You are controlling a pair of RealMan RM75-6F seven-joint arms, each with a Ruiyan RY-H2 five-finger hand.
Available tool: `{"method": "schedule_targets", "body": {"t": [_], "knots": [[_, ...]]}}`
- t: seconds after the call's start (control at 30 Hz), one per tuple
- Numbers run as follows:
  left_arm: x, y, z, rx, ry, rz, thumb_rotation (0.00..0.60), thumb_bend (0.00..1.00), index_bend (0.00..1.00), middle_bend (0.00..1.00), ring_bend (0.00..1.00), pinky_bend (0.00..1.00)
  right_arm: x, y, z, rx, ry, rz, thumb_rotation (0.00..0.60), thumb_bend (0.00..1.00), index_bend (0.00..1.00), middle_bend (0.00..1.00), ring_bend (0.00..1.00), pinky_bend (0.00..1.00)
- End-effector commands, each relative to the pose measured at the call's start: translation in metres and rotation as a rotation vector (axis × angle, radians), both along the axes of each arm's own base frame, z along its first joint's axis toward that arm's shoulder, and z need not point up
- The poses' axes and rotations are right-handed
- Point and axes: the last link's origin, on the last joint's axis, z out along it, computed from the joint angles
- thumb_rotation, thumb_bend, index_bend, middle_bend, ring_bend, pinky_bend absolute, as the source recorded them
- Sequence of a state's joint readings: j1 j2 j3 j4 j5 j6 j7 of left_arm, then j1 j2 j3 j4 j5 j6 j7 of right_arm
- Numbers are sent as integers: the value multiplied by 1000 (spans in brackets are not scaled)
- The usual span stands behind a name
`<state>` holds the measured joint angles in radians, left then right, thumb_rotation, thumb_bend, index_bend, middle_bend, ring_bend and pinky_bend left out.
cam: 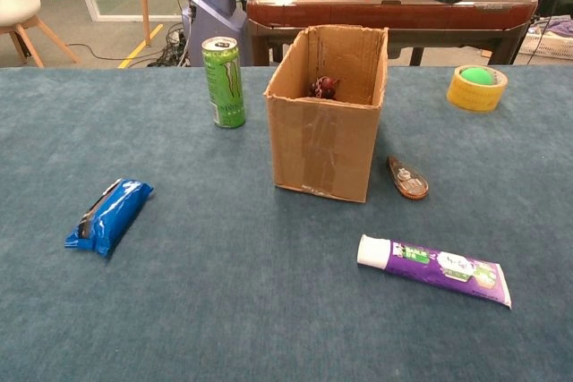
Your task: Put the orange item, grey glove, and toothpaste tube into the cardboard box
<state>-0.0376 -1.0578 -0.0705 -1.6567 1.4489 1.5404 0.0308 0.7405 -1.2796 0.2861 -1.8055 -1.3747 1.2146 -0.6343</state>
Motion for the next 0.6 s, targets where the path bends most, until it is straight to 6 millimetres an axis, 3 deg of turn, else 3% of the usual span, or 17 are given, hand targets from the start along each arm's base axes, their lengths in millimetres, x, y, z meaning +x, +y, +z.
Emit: {"method": "schedule_targets", "body": {"t": [0.03, 0.2, 0.33, 0.47, 0.6], "knots": [[0, -1, 2, 4, -4, -3, 600, 159, 263, 207, 237, 473, 7, -7, -17, 33, 8, -10, 600, 302, 693, 680, 688, 830], [0, -1, 5, 13, -12, -5, 600, 158, 263, 207, 237, 473, 5, -19, -40, 75, 27, -44, 600, 204, 643, 601, 611, 760], [-1, -2, 7, 16, -17, -4, 600, 159, 263, 208, 237, 473, 1, -26, -52, 104, 55, -84, 600, 22, 435, 452, 461, 612], [0, -2, 7, 13, -17, -5, 600, 159, 263, 211, 237, 473, 1, -28, -56, 131, 58, -103, 600, 0, 155, 238, 248, 414], [0, -2, 6, 11, -15, -6, 600, 159, 263, 212, 237, 473, 3, -26, -52, 117, 41, -84, 600, 0, 99, 172, 193, 378]]}}
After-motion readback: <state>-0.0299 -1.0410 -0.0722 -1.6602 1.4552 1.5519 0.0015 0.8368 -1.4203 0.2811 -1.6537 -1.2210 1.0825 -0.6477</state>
